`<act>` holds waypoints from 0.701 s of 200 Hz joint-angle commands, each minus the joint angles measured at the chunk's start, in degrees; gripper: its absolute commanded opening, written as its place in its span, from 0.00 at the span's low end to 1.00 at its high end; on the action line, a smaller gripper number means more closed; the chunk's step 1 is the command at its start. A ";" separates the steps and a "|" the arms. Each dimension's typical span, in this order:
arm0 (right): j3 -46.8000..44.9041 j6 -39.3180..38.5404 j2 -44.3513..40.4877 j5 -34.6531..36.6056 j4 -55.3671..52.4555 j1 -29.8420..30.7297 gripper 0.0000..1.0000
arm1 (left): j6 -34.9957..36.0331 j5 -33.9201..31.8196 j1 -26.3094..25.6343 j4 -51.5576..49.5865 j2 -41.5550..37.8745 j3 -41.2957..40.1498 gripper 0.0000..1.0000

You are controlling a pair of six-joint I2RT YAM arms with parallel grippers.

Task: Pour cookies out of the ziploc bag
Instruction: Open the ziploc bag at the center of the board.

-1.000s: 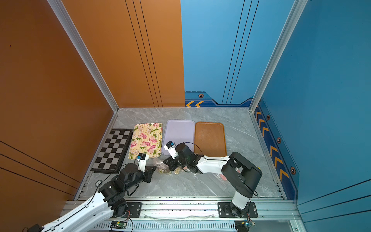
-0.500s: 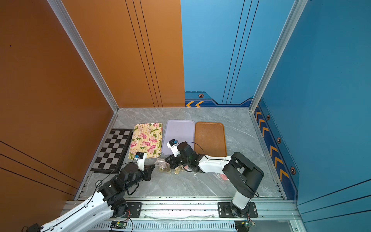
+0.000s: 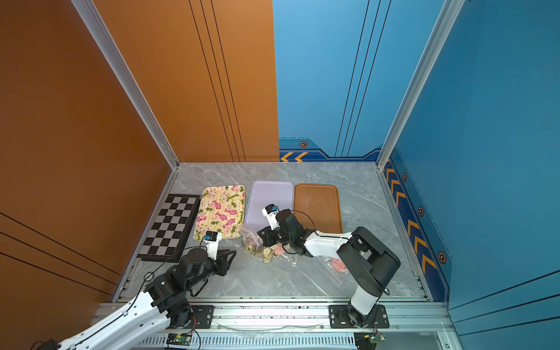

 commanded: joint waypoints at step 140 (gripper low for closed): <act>0.76 -0.66 1.08 -1.21 -0.44 0.91 0.00 | 16.14 4.29 1.69 5.66 33.52 20.02 0.39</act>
